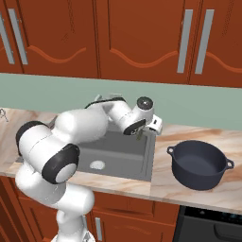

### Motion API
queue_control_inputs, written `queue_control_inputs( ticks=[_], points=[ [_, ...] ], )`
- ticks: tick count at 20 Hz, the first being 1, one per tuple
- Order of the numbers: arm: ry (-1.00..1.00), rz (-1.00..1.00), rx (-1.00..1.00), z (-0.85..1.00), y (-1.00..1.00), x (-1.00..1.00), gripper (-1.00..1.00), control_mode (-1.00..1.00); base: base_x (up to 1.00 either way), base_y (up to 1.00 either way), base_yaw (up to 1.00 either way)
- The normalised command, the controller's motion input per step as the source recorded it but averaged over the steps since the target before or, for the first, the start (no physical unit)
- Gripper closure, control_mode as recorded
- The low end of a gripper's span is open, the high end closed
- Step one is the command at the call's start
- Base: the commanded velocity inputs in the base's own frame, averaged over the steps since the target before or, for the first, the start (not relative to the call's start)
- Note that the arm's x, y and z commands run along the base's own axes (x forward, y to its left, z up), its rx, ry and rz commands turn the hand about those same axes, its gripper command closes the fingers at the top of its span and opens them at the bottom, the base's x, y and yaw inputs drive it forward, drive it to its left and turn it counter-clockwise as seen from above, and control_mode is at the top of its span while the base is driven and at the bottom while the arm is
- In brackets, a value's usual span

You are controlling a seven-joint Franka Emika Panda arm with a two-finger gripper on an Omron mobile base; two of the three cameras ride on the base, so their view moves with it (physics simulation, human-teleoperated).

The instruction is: Dump the lemon wedge from the pot into the sink. Then turn on the water and wash the lemon wedge. Then turn off the water and put the lemon wedge back in the pot.

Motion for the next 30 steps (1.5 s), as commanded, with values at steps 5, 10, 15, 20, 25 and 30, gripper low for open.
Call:
queue_control_inputs(
  ticks=[5, 10, 15, 20, 25, 30],
  points=[
    [-0.23, 0.0, 0.0, 0.3, -0.29, -0.44, 1.0, -1.0, 0.0, 0.0, 0.0],
    [-0.1, 0.0, 0.0, 0.67, -0.34, -0.26, 1.0, -1.0, 0.0, 0.0, 0.0],
    [0.0, 0.0, 0.0, 0.64, -0.48, -0.01, 1.0, -1.0, 0.0, 0.0, 0.0],
    [0.0, 0.01, 0.01, 0.06, -0.54, 0.0, 1.0, -1.0, 0.0, 0.0, 0.0],
    [0.0, 0.03, 0.03, -0.01, -0.73, 0.0, 1.0, -1.0, 0.0, 0.0, 0.0],
    [0.0, 0.05, 0.01, 0.0, -0.63, 0.0, 1.0, -1.0, 0.0, 0.0, 0.0]
  ],
)
